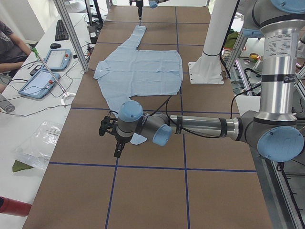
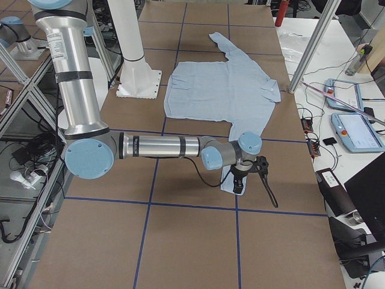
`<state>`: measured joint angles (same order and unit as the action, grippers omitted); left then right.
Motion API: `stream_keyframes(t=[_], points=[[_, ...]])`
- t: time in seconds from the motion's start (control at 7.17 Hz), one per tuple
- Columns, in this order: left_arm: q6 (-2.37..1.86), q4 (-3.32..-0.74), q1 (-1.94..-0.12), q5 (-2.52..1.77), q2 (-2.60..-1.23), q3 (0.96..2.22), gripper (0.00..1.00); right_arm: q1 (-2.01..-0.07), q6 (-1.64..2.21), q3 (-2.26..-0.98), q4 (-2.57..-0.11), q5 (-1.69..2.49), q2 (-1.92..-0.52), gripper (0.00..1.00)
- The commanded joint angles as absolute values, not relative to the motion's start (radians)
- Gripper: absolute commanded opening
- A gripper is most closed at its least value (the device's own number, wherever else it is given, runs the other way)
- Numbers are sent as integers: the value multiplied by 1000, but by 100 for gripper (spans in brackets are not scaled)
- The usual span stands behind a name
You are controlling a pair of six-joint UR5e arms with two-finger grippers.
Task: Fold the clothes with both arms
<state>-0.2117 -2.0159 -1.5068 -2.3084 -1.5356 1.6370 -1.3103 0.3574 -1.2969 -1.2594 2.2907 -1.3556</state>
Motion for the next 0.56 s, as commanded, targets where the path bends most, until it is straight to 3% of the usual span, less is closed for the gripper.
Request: stream_keyframes(t=[0.0, 0.42], points=[[-215, -2078, -1488, -2309, -1528, 1638, 100, -1289, 357, -1130, -1078, 2269, -1301, 98], [-244, -2086, -1466, -2303, -1525, 1637, 100, -1235, 208, -1089, -1051, 2266, -1298, 88]])
